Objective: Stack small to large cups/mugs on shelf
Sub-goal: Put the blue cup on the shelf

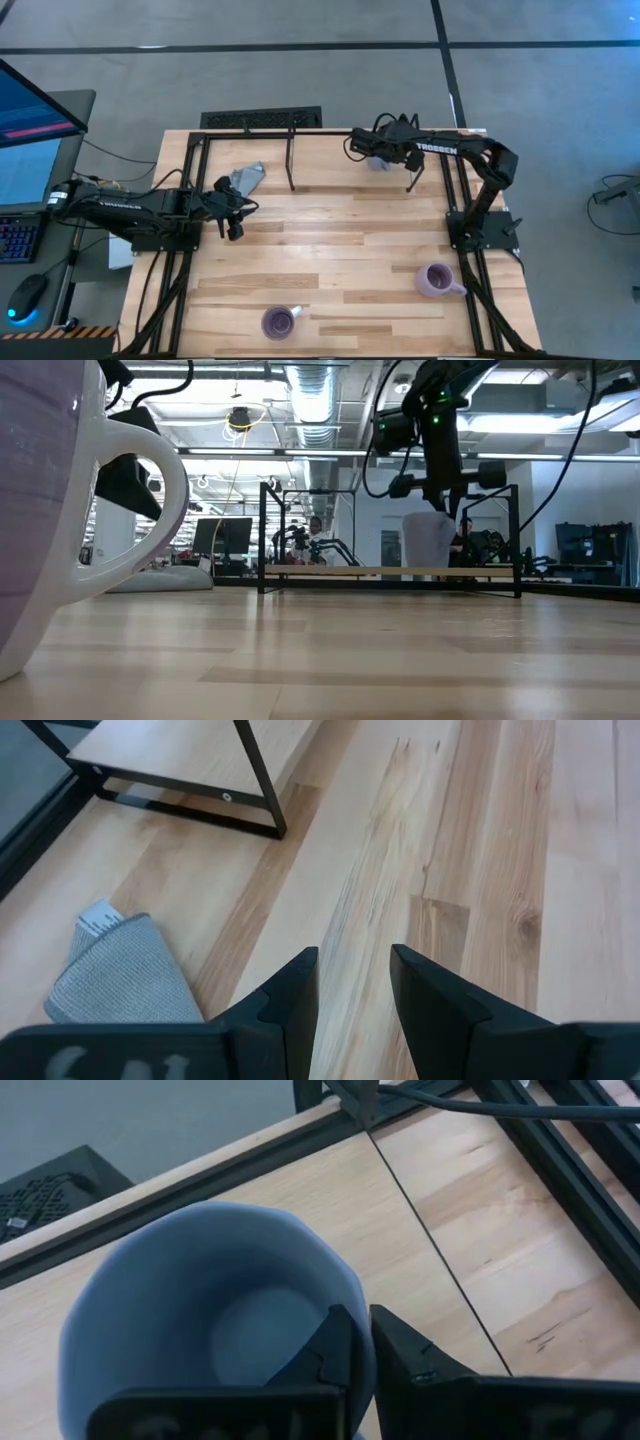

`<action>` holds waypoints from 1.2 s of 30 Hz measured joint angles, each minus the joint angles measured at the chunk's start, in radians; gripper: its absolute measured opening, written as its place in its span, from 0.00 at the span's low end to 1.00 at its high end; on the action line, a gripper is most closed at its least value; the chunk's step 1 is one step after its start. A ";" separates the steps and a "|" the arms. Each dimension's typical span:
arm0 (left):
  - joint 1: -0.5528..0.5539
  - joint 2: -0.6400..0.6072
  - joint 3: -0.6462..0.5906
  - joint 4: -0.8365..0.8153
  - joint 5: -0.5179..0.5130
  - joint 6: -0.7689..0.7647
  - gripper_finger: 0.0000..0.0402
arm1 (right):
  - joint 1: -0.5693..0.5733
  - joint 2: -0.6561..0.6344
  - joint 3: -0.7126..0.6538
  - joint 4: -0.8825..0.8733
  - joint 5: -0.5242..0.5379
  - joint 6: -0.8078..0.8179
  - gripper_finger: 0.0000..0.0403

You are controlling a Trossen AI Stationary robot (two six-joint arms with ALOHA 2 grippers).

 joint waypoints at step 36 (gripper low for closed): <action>0.000 0.000 0.000 0.008 0.003 0.000 0.30 | 0.014 -0.012 -0.006 -0.015 -0.030 -0.014 0.18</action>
